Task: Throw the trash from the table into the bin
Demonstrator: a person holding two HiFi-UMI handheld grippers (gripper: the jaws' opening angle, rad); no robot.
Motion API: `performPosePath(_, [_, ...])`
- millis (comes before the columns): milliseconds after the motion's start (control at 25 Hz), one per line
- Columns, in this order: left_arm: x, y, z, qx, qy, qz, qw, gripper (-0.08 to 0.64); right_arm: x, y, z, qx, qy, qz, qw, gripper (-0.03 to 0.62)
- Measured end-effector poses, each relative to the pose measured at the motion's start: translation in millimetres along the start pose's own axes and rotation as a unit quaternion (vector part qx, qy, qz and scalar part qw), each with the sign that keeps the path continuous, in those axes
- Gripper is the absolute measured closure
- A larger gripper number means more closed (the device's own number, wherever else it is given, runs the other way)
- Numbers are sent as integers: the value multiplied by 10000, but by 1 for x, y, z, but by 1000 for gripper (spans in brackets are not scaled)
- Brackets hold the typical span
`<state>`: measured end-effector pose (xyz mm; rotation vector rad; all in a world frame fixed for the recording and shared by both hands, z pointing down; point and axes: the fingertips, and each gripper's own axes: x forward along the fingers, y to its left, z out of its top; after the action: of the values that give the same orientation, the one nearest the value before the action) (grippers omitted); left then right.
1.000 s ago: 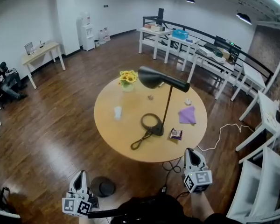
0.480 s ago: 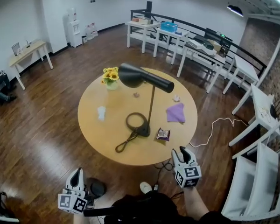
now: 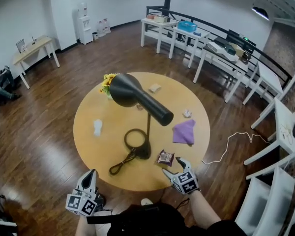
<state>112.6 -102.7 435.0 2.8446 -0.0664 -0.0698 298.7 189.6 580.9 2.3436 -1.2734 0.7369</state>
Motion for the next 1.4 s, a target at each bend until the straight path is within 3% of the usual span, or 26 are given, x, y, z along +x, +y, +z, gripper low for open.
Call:
performPosePath(40, [9, -3, -8, -24, 54, -23, 10000, 558, 10, -5, -7, -99, 174, 102, 9997, 224])
performPosePath(80, [17, -5, -16, -41, 131, -18, 9999, 558, 20, -9, -14, -182, 344, 217, 9990, 178])
performPosePath(280, [39, -15, -29, -69, 344, 89, 9993, 558, 63, -23, -31, -569, 856, 637, 9927, 178])
performPosePath(480, [50, -12, -44, 21, 609, 401, 9973, 558, 85, -29, -36, -614, 1080, 995, 9873, 178])
performPosePath(640, [54, -12, -52, -140, 672, 595, 9959, 559, 96, -29, -48, -692, 1237, 1154, 9832, 178])
performPosePath(720, [54, -14, -55, -232, 659, 633, 9955, 559, 98, -29, -55, -677, 1322, 1155, 9821, 187])
performPosePath(760, [54, -14, -56, -262, 659, 656, 9953, 559, 99, -28, -56, -670, 1346, 1151, 9819, 233])
performPosePath(1000, [53, -21, -63, -375, 619, 747, 9946, 559, 98, -30, -59, -472, 1169, 1150, 9853, 347])
performPosePath(1160, [53, -25, -57, -309, 573, 705, 9954, 559, 94, -32, -51, -209, 1052, 1154, 9875, 364])
performPosePath(1400, [44, -30, -45, -343, 398, 499, 9974, 559, 69, -40, -19, -99, 488, 861, 9950, 373])
